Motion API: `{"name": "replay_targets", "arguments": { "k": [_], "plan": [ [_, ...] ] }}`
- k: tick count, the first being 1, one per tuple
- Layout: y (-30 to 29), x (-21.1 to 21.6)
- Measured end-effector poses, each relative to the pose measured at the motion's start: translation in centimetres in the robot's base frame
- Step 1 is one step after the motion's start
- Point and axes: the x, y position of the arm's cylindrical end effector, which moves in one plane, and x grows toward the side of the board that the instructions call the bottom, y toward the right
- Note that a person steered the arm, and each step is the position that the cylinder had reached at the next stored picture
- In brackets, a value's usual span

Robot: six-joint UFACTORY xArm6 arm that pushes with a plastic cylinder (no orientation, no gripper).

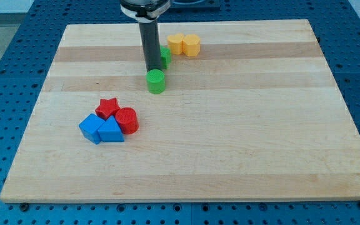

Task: Move your arm closer to the red star

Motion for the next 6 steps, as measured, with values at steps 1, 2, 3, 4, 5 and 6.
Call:
{"name": "replay_targets", "arguments": {
  "k": [1,2,3,4,5,6],
  "plan": [
    [-1.6,0.0],
    [-2.1,0.0],
    [-3.8,0.0],
    [-4.9,0.0],
    [-6.4,0.0],
    [-7.2,1.9]
  ]
}}
